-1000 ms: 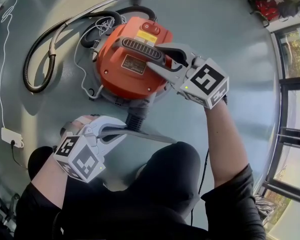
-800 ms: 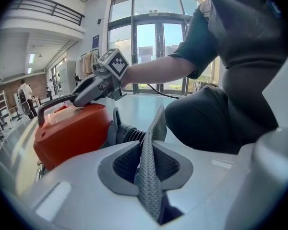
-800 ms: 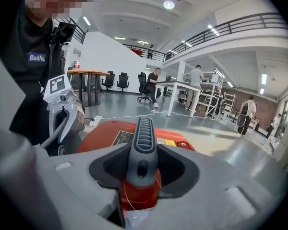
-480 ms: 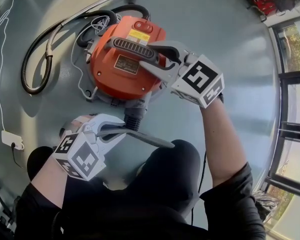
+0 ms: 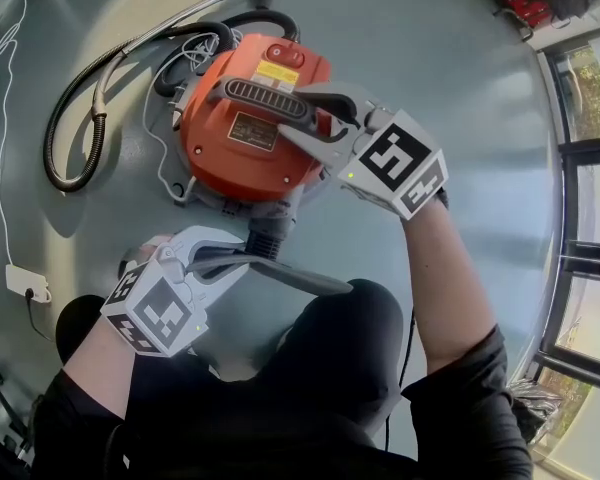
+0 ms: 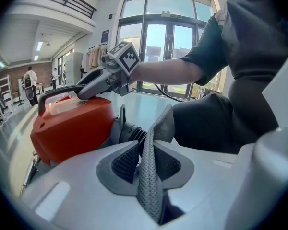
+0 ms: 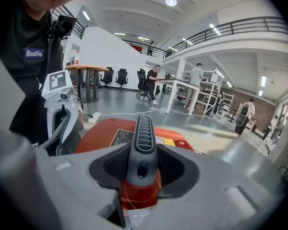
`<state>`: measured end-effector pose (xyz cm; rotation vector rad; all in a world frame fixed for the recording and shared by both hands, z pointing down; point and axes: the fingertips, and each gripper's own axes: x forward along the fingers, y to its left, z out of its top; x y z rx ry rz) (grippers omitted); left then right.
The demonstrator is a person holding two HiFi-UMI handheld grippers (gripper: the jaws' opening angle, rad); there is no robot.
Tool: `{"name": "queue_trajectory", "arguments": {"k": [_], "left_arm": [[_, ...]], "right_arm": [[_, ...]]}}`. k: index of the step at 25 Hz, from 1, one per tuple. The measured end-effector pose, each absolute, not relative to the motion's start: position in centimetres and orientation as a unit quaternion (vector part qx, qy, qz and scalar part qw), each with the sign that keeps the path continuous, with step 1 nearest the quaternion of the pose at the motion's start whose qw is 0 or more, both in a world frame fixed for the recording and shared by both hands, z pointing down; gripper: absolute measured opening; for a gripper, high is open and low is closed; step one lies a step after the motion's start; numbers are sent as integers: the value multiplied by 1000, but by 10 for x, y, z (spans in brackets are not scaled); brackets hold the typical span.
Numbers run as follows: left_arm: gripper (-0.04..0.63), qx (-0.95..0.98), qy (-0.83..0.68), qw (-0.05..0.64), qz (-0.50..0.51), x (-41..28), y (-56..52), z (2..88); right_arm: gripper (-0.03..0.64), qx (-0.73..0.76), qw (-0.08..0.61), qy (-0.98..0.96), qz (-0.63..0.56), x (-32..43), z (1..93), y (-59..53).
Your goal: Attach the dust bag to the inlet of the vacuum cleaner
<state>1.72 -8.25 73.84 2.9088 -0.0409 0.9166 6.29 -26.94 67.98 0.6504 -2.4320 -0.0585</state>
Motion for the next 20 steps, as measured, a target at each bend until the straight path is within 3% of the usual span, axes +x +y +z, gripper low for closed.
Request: {"name": "queue_trajectory", "arguments": {"k": [20], "left_arm": [[105, 949, -73, 49, 303, 25, -97, 738]], "right_arm": [[138, 246, 308, -919, -21, 61, 680, -269]]}}
